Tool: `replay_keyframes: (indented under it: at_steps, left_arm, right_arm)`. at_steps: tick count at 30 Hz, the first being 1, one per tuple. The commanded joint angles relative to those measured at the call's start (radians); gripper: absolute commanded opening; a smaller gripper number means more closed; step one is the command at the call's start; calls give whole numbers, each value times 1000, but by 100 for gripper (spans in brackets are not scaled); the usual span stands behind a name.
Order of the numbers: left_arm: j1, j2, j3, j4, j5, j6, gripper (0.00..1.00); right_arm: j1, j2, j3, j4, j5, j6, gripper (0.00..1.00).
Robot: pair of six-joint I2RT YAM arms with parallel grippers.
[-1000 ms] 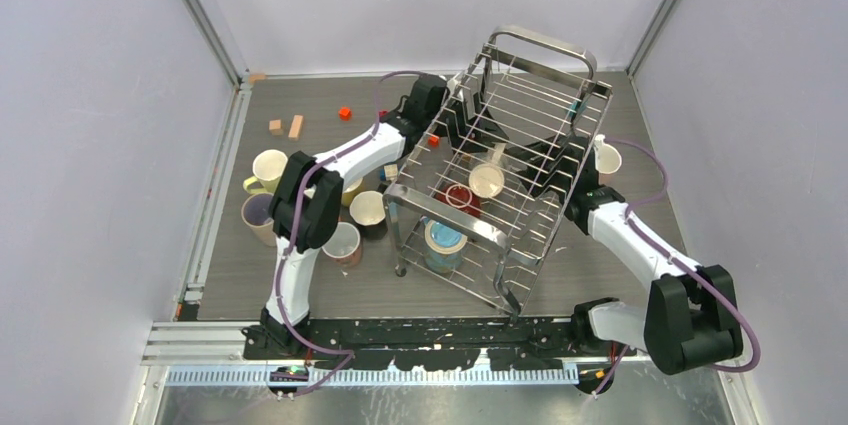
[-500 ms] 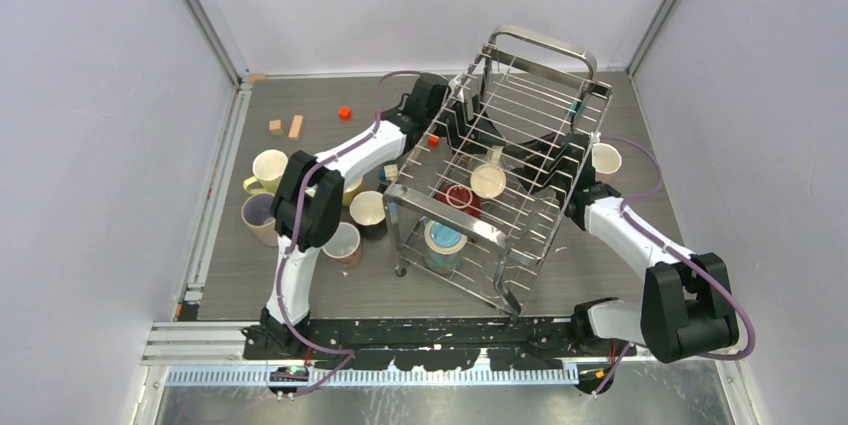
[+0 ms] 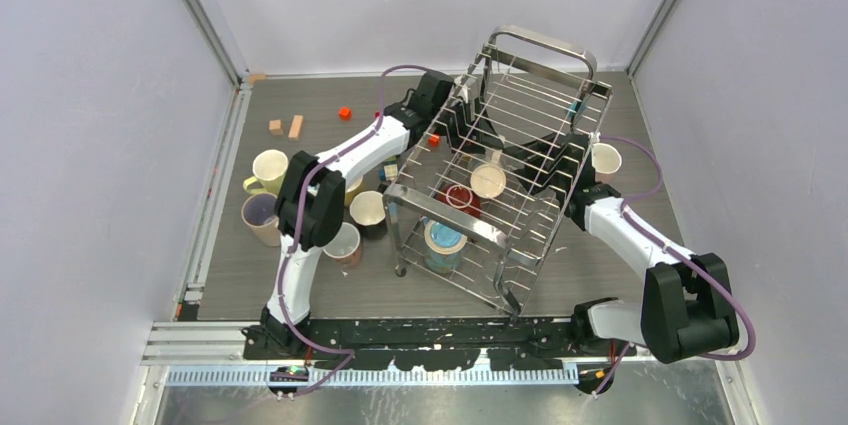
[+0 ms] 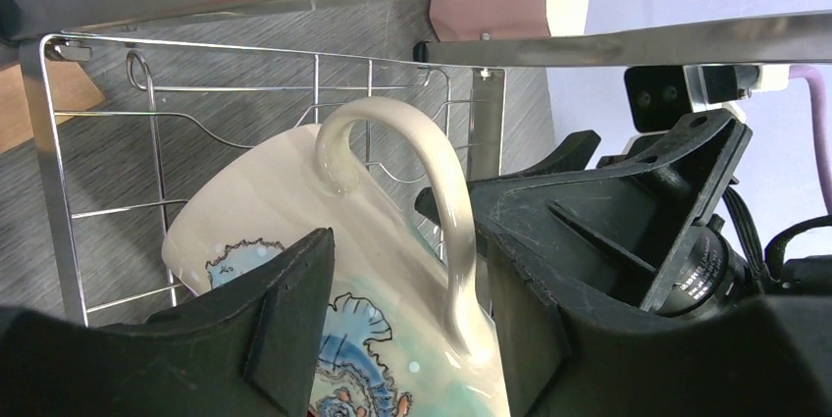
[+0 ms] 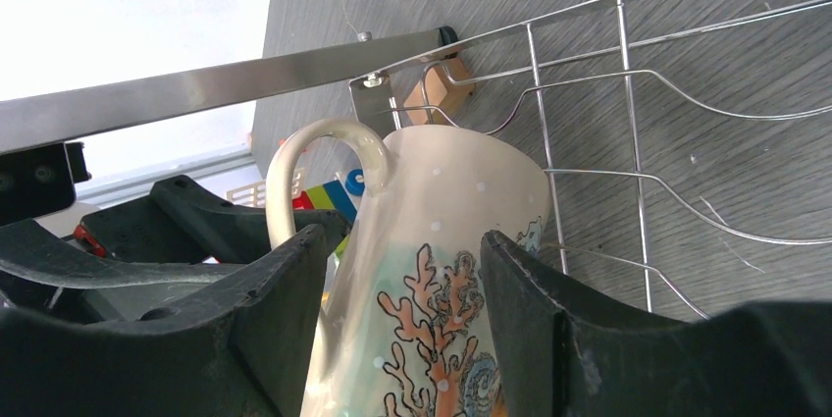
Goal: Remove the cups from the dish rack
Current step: Unload the cup from the dish rack.
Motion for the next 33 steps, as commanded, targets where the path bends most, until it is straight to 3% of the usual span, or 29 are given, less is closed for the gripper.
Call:
replay_keyframes:
  at_steps: [1, 13, 33]
  left_arm:
    - [-22, 17, 45, -23, 16, 27, 59]
    - [-42, 56, 79, -14, 26, 17, 50]
    - [-43, 93, 59, 152, 95, -164, 38]
  right_arm:
    - [4, -36, 15, 10, 16, -28, 63]
    - [3, -62, 9, -34, 36, -49, 62]
    - [5, -67, -1, -53, 39, -52, 61]
